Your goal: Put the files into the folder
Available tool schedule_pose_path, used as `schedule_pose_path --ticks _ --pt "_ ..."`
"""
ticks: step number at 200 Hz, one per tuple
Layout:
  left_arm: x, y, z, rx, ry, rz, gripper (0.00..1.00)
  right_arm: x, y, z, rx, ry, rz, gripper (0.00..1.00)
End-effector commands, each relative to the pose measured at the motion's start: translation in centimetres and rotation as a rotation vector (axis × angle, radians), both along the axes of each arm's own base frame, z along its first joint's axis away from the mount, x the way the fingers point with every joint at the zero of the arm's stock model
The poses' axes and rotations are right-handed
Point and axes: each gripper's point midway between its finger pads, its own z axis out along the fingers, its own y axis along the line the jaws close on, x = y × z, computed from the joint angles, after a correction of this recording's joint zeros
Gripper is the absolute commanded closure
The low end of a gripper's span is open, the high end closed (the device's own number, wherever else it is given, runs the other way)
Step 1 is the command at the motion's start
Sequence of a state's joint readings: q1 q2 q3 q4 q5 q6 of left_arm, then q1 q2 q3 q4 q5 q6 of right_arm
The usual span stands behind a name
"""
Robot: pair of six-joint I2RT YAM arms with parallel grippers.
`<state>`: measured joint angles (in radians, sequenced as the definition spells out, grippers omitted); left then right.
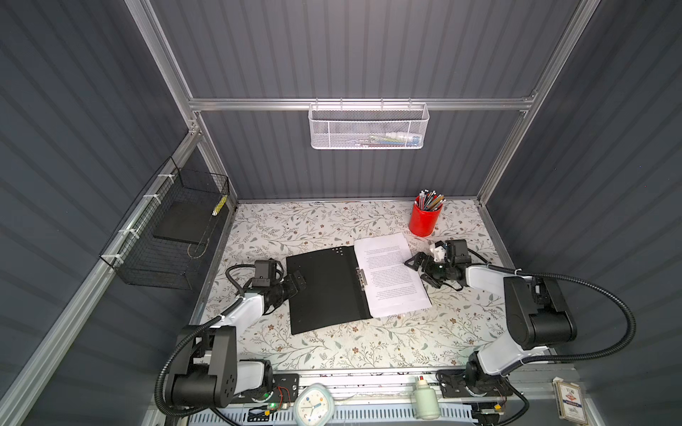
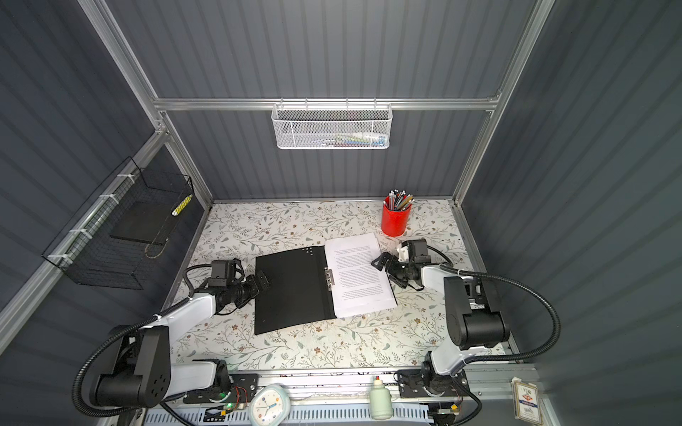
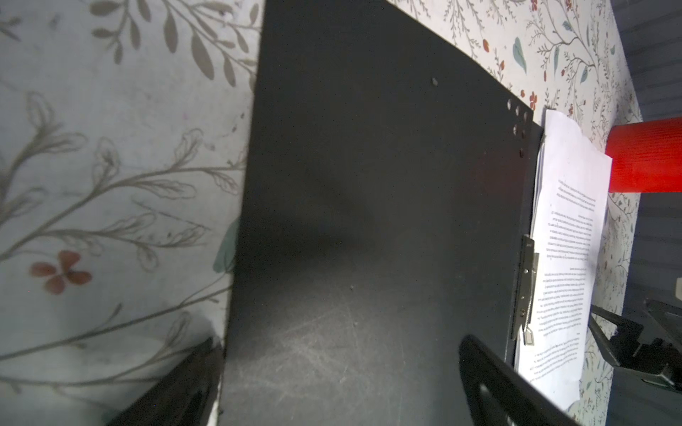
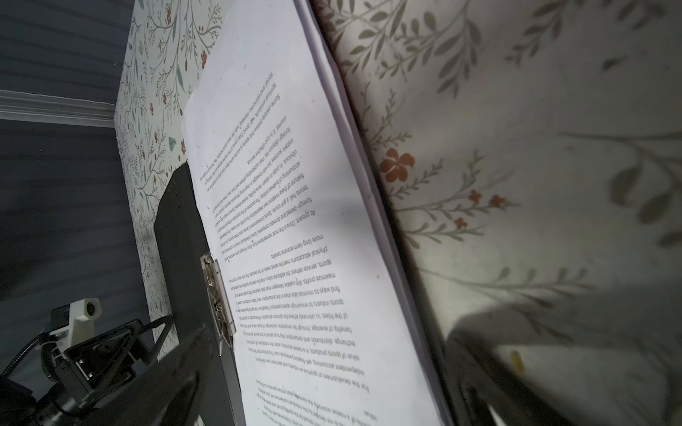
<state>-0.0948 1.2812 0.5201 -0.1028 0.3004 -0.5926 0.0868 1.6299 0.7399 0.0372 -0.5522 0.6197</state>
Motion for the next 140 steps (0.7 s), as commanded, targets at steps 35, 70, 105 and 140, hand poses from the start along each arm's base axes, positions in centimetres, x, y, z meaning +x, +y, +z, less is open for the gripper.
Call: schedule_pose_path --ticks 35,70,105,140 --pt "0.6 -3.4 9.0 -0.185 -0.187 -0.107 0.00 -3.3 2.7 -2.4 0.069 0.127 0.054 0.01" --pt "0.3 -4.4 14.2 -0.211 -0.266 -0.162 0.00 -3.6 3.3 -2.4 0.088 0.128 0.053 0.01" --pt "-0.4 -8.0 20.7 -0.201 -0.373 -0.295 0.00 -2.5 5.3 -1.3 0.090 0.109 0.048 0.01" --pt "0.1 -12.4 24.5 -0.260 -0.447 -0.386 0.00 -0.6 8.3 0.9 0.154 0.059 0.000 0.01"
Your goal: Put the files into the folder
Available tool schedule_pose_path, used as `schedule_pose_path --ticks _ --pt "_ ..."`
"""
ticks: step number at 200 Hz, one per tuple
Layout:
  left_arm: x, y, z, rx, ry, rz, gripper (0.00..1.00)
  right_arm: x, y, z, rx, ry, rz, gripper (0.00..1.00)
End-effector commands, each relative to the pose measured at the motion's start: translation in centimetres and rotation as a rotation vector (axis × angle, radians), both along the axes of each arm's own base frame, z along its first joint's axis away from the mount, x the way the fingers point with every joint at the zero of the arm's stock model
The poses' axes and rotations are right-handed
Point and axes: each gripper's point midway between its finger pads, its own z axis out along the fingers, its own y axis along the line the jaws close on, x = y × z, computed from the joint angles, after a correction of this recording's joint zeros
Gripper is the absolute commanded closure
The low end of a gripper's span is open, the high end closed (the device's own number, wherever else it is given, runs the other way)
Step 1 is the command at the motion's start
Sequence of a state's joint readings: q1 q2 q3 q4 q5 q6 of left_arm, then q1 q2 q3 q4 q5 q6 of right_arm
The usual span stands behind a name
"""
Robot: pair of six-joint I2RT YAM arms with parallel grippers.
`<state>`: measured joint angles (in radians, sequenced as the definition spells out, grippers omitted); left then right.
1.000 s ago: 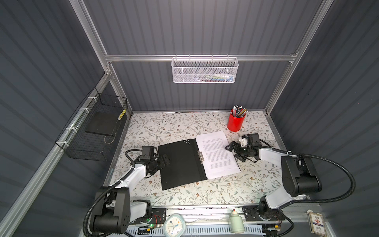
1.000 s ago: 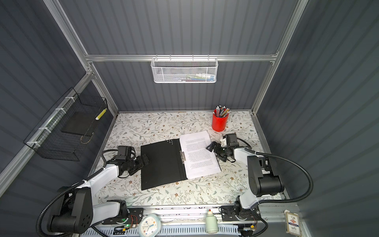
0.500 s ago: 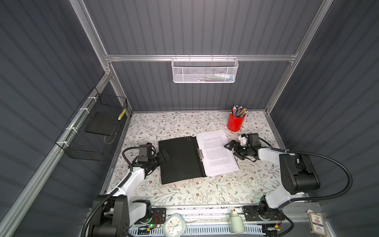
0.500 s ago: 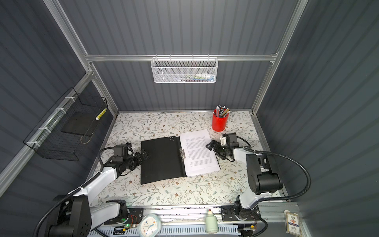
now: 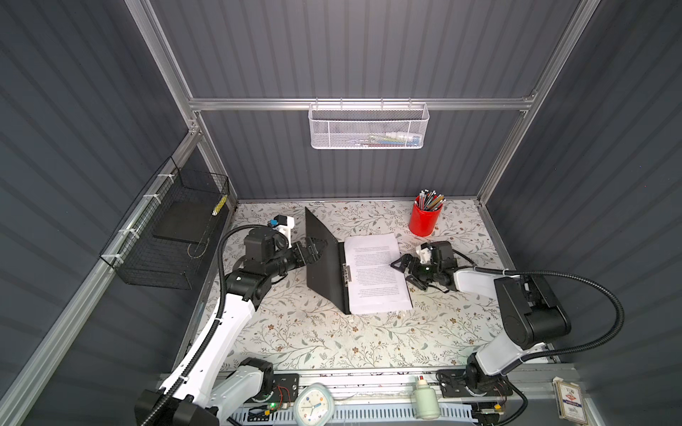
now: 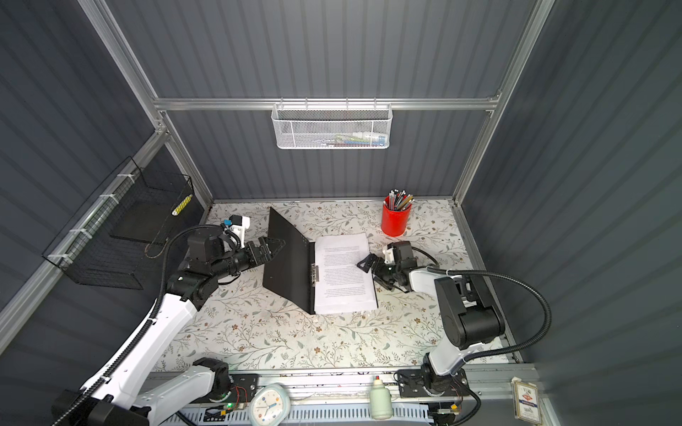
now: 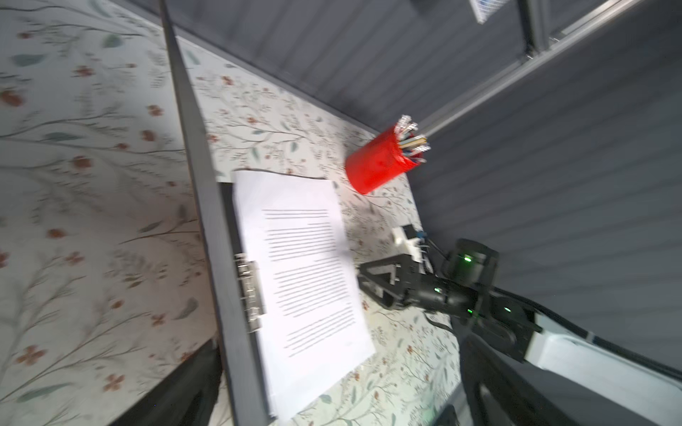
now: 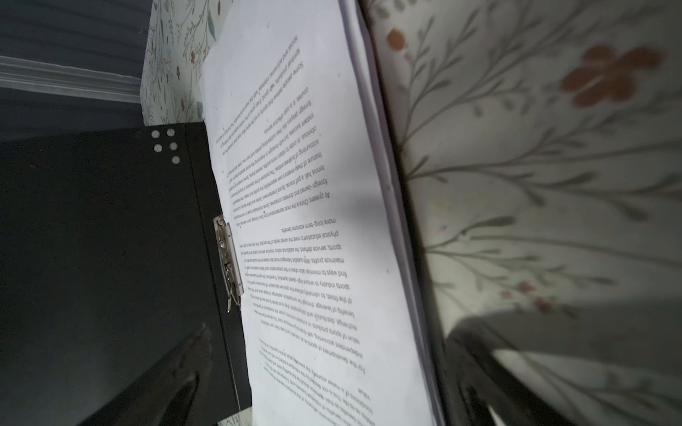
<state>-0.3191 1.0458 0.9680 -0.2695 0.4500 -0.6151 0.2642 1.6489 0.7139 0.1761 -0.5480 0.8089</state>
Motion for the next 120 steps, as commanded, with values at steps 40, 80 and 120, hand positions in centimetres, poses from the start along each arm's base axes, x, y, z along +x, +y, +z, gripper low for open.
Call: schedule_pose_path --ticks 40,80,120 --pt "0.2 -10.6 -1.7 0.012 0.033 -0.206 0.00 2.5 3.6 3.2 0.111 -0.020 -0.067 0.01" --pt "1.1 -17.2 -6.5 0.042 0.083 -0.271 0.00 2.3 -5.2 5.8 -0.025 -0.069 -0.325 0.01" --pt "2.6 -21.7 -13.5 0.059 0.190 -0.279 0.00 0.9 -10.9 9.9 -0.153 -0.168 -0.415 0.01"
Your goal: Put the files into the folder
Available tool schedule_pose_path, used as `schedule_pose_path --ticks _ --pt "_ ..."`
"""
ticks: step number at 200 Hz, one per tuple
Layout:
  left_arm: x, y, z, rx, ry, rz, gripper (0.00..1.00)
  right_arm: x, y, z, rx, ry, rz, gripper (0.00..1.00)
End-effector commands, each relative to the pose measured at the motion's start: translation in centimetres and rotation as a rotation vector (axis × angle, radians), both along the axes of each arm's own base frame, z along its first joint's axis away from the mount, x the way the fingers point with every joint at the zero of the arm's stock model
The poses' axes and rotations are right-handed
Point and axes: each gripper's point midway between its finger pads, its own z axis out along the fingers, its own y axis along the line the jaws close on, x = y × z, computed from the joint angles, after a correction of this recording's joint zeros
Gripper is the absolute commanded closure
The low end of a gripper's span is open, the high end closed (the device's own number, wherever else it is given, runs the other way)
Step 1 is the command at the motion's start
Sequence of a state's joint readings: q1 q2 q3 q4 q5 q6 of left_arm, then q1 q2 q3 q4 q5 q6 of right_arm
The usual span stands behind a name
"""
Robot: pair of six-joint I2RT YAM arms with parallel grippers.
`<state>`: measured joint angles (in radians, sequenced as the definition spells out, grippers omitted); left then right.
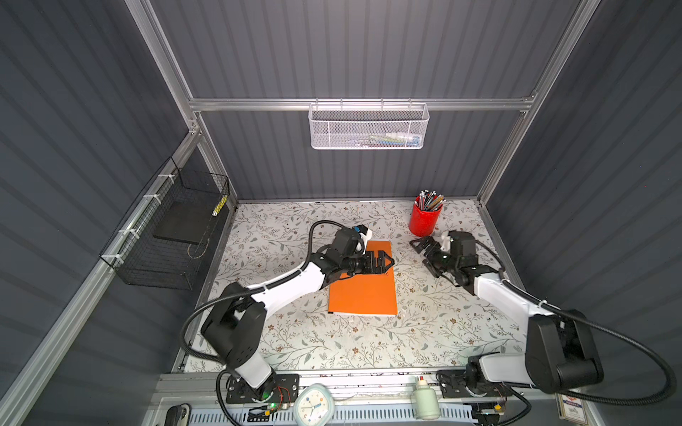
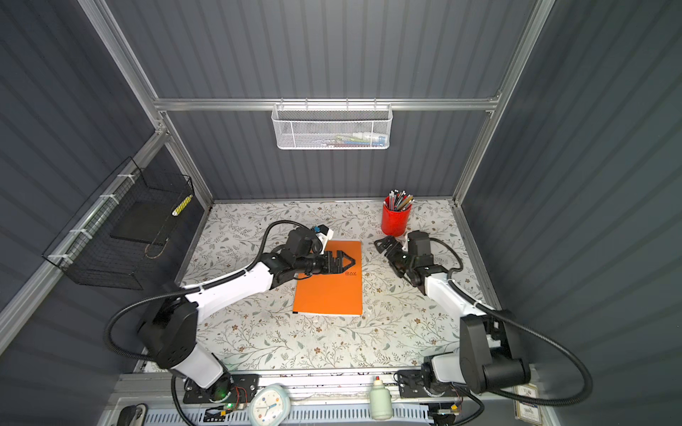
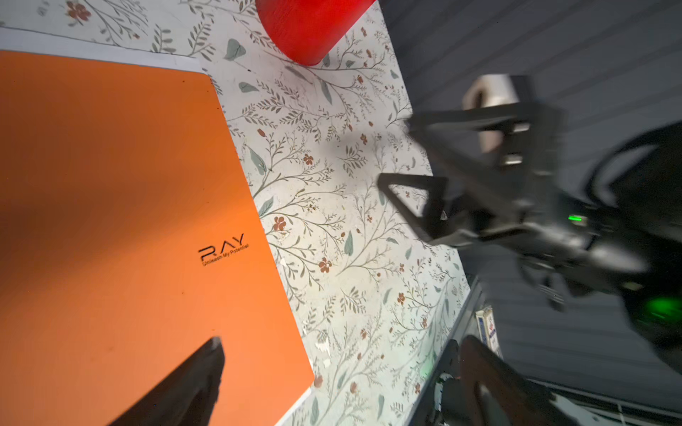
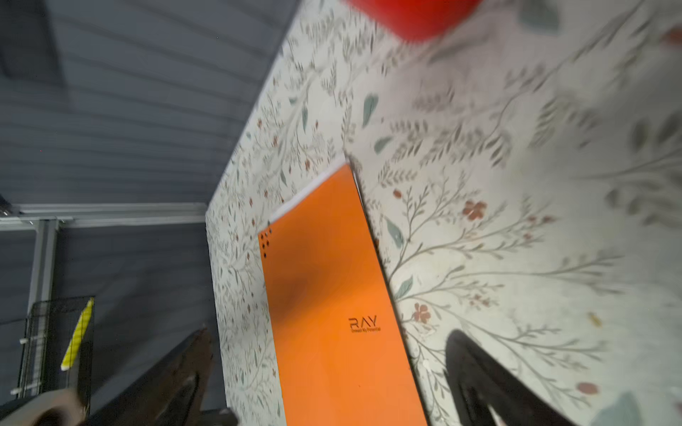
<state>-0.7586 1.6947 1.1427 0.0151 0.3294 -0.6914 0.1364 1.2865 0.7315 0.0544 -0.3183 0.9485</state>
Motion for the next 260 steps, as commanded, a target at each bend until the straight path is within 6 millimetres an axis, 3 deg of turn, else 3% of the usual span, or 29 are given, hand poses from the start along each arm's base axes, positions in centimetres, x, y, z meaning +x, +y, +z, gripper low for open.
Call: schedule_pose_path --ticks 1,11,24,50,68,96,110,119,141,167,200,206,223,246,260 --pt "1.5 -2.5 -0.9 -0.058 0.017 0.011 0.00 -2.0 -2.9 -0.8 -0.127 0.061 -0.046 0.01" --pt "1.4 -3.1 -1.1 -0.060 0.037 -0.014 0.00 -2.3 -3.4 -0.3 -0.138 0.050 -0.033 0.01" --pt "1.7 -2.4 0.9 -0.057 -0.017 -0.007 0.00 -2.5 -2.9 0.5 -0.147 0.010 0.030 0.01" --pt "3.0 3.1 6.5 0.019 -0.203 0.080 0.00 -3.4 -1.6 1.3 -0.152 -0.035 0.142 0.01" --pt "3.3 9.2 8.4 0.190 -0.346 0.203 0.00 -3.8 -2.4 2.2 -0.217 -0.065 0.125 0.01" --pt "3.4 21.4 8.7 0.468 -0.521 0.576 0.00 -3.9 -7.3 3.5 -0.453 -0.098 -0.059 0.01" --pt "2.3 27.2 7.7 0.595 -0.609 0.792 0.00 -4.1 -10.2 3.8 -0.574 -0.103 -0.171 0.01" --pt "1.3 31.0 6.5 0.687 -0.633 0.953 0.00 -3.6 -10.9 3.8 -0.651 -0.150 -0.160 0.01" --pt "0.1 36.3 3.2 0.832 -0.601 1.105 0.00 -3.1 -12.5 2.2 -0.815 -0.234 -0.167 0.01" --pt "0.7 40.1 -0.9 0.976 -0.484 1.159 0.00 -2.8 -13.1 0.4 -0.832 -0.324 -0.191 0.01" --pt "2.0 42.2 -3.2 1.016 -0.533 1.193 0.00 -2.1 -14.4 -1.4 -0.924 -0.363 -0.215 0.01" --pt "2.3 42.4 -3.5 1.003 -0.557 1.197 0.00 -1.9 -14.6 -2.0 -0.937 -0.374 -0.217 0.01" --pt "3.1 42.8 -4.3 0.991 -0.613 1.198 0.00 -0.8 -14.8 -1.3 -0.915 -0.480 -0.225 0.01" --pt "4.9 41.3 -4.4 0.902 -0.706 1.113 0.00 0.6 -15.8 -2.6 -0.877 -0.454 -0.231 0.01" --pt "5.7 40.8 -5.1 0.827 -0.706 1.111 0.00 0.8 -14.5 -3.2 -0.866 -0.450 -0.139 0.01"
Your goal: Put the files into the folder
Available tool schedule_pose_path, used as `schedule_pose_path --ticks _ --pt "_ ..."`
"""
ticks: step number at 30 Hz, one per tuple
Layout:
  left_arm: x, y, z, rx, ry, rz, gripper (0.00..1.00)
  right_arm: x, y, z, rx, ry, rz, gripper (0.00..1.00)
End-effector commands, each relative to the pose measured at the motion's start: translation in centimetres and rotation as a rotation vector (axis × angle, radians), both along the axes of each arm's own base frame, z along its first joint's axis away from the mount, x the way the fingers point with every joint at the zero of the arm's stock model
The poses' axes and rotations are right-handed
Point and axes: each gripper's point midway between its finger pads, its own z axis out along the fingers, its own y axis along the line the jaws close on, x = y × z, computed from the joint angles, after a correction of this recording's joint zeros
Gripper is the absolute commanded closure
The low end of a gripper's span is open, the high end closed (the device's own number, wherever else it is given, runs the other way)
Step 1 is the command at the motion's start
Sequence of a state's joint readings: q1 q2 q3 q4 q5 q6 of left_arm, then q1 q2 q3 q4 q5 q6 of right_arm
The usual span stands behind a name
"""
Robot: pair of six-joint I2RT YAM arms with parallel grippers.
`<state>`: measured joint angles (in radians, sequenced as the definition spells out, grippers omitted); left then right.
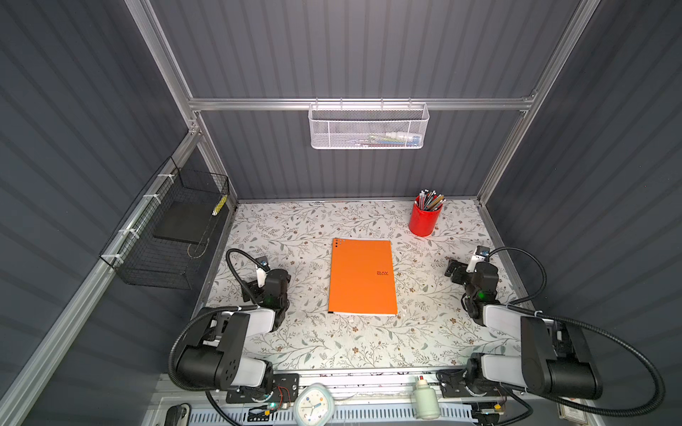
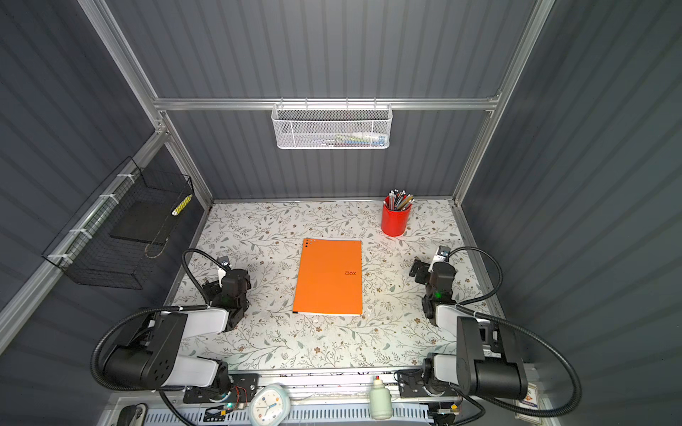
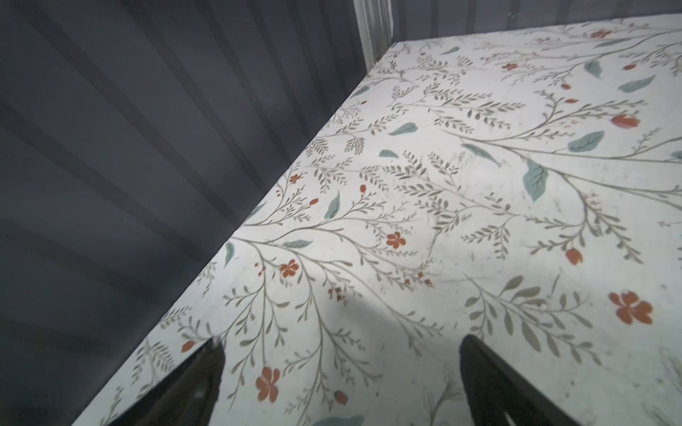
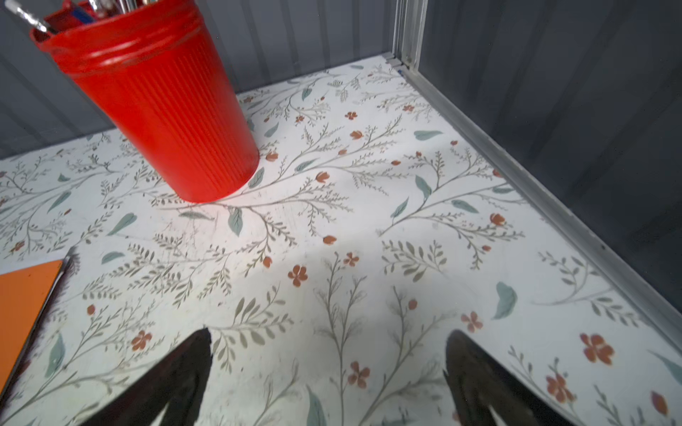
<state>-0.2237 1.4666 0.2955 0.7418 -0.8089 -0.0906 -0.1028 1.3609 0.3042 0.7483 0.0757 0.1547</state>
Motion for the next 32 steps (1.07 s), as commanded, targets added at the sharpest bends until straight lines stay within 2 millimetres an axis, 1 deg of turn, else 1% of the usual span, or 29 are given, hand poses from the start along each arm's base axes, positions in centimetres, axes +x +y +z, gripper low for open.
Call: schedule_pose_path --ticks 1,2,3,4,5,7,8,9,10,11,12,13,15,18,28,30,32 --pt "3.0 -1.6 3.4 -0.073 -0.227 -0.112 0.00 2.0 1.1 3.1 -0.017 -0.122 0.100 0.01" --pt "3.4 -1.9 2.6 -0.086 -0.236 -0.158 0.00 2.0 1.6 2.5 -0.017 -0.139 0.126 0.01" --pt "3.8 -2.1 3.0 -0.056 -0.288 -0.182 0.00 2.0 1.6 3.1 -0.025 -0.208 0.130 0.01" --pt "4.1 -3.2 2.4 -0.059 -0.263 -0.253 0.00 1.7 1.6 3.1 -0.022 -0.197 0.132 0.01" --pt "4.3 -4.2 0.8 -0.091 -0.179 -0.304 0.00 1.6 1.5 2.6 -0.016 -0.149 0.127 0.01" --pt "5.8 -3.8 1.0 -0.041 -0.197 -0.283 0.00 2.0 1.5 2.8 -0.018 -0.188 0.127 0.01" --pt "6.2 -3.8 -0.1 -0.078 -0.107 -0.270 0.00 2.0 1.5 2.8 -0.016 -0.174 0.127 0.01" --pt "7.1 -3.3 -0.8 -0.117 -0.049 -0.254 0.00 2.1 1.5 2.4 -0.012 -0.139 0.132 0.01" --pt "7.8 -2.8 -0.6 -0.116 -0.069 -0.251 0.00 2.3 1.7 2.3 -0.012 -0.137 0.144 0.01" --pt "7.6 -2.6 -1.0 -0.147 -0.048 -0.247 0.00 2.3 1.7 2.6 -0.016 -0.161 0.145 0.01" --pt "7.6 -2.6 -1.1 -0.153 -0.036 -0.246 0.00 2.3 1.8 2.6 -0.016 -0.165 0.145 0.01" --pt "7.8 -2.6 -0.8 -0.142 -0.063 -0.250 0.00 2.2 1.8 2.6 -0.018 -0.157 0.144 0.01" --pt "7.6 -2.6 -1.2 -0.150 -0.037 -0.245 0.00 2.3 2.1 2.7 -0.039 -0.153 0.148 0.01" --pt "7.6 -2.5 -0.7 -0.135 -0.070 -0.246 0.00 2.5 2.8 2.5 -0.042 -0.138 0.190 0.01" --pt "7.4 -2.6 -0.8 -0.139 -0.066 -0.248 0.00 3.1 2.9 2.2 -0.033 -0.112 0.196 0.01" --pt "7.4 -2.6 -0.8 -0.138 -0.066 -0.247 0.00 2.9 2.9 2.1 -0.038 -0.115 0.196 0.01" --pt "7.4 -2.5 -0.8 -0.139 -0.066 -0.247 0.00 2.6 2.9 2.5 -0.044 -0.133 0.196 0.01"
